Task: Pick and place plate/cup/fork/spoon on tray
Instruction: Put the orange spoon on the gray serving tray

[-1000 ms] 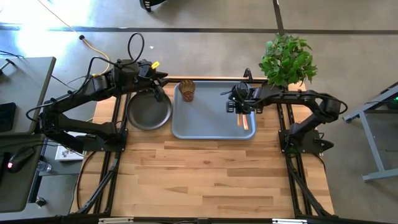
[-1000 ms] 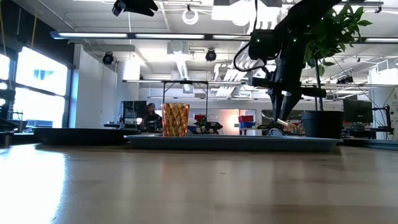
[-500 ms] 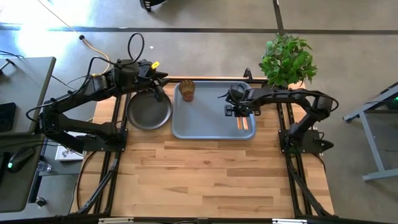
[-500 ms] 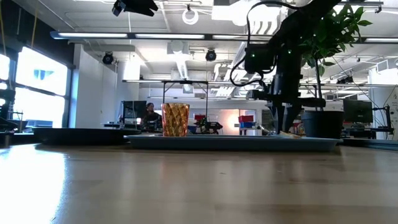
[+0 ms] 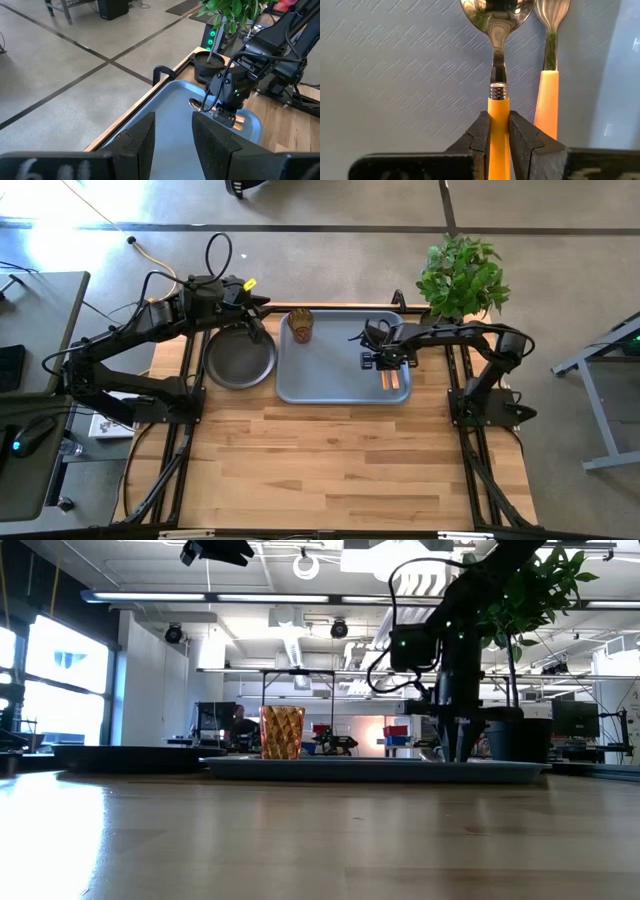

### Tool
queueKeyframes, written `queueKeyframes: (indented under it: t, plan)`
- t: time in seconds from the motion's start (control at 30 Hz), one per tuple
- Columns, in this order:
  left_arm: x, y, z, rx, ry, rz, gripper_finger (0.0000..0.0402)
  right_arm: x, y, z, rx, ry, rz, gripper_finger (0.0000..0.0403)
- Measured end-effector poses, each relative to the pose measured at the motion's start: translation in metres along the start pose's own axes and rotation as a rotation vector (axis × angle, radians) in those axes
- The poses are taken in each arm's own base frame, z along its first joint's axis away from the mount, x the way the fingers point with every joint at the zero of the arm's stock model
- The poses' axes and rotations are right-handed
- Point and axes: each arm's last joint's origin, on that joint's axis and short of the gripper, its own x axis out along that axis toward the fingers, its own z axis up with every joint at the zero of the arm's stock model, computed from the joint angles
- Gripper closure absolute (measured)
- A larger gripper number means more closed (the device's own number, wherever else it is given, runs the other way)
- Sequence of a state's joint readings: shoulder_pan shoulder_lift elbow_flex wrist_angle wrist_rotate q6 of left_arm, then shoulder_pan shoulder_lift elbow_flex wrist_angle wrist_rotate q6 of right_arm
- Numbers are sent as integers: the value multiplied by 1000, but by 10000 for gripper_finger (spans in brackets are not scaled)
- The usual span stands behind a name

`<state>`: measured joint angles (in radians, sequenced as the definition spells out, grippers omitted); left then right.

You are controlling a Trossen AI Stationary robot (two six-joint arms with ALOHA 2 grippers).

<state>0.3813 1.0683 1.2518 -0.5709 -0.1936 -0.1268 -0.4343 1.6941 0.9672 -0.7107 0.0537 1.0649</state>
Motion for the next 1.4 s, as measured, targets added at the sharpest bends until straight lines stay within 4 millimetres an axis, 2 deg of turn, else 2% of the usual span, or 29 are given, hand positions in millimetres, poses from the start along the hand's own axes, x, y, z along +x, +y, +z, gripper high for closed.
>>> queueKeyframes:
  t: [0.47,0.77,1.4]
  plan:
    - [0,0,0,0,0,0,282,0,0,0,8,-12,-6,371]
    - [0,0,-1,1,6,1,282,0,0,0,18,-11,-6,334]
    - [0,0,-1,1,6,0,282,0,0,0,35,-14,-7,331]
